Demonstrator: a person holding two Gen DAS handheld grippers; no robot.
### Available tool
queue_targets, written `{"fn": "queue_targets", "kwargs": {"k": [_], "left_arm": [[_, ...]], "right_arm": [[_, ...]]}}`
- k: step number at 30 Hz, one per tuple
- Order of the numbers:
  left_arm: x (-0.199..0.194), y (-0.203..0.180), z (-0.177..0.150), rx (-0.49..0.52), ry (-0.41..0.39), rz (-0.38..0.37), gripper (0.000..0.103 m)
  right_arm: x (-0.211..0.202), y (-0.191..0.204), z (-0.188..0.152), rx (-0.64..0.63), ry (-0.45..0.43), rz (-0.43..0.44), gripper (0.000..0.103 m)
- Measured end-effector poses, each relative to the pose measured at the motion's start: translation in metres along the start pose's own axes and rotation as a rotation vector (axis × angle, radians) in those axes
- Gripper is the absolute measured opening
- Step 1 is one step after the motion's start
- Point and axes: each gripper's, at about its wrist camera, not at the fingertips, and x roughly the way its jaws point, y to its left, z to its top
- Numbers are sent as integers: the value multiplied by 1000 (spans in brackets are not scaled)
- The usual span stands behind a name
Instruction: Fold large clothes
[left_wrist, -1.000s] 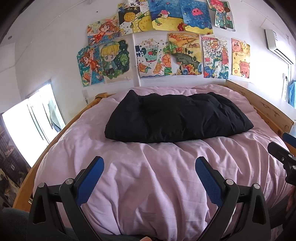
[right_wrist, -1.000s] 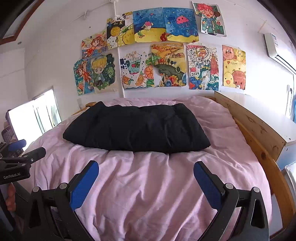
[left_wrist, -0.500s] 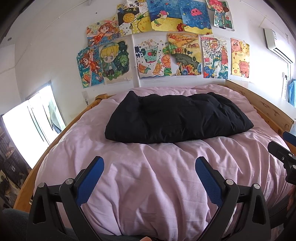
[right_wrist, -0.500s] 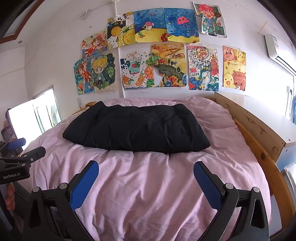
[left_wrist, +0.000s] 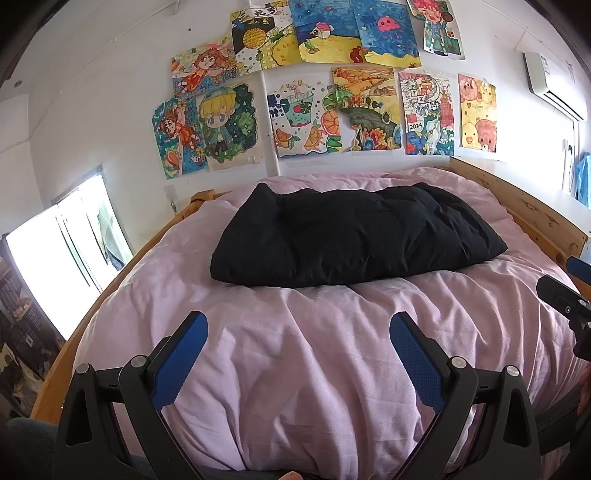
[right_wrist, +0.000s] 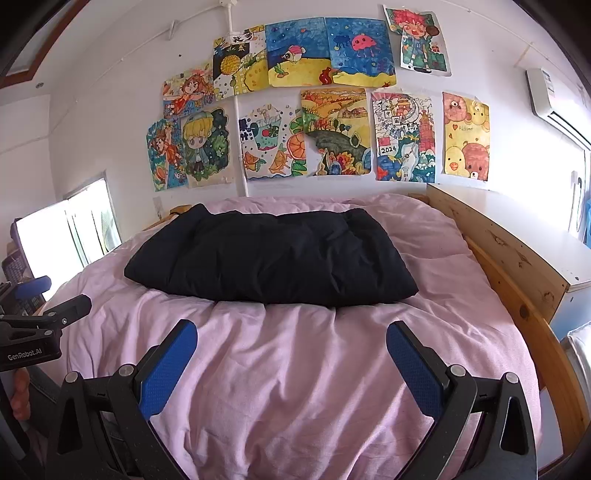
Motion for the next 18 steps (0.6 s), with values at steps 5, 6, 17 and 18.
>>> {"fn": "queue_targets", "kwargs": {"k": [5,6,17,18], "left_arm": [[0,0,0,1,0,0,97],[0,0,0,1,0,1,97],[0,0,0,3,-3,3,97],[0,1,0,3,-3,1,97]], "right_arm": [[0,-1,0,-2,0,1,103],[0,-1,0,-2,0,1,103],[0,-1,0,-2,0,1,103],[0,-1,0,-1,-1,1,103]]}}
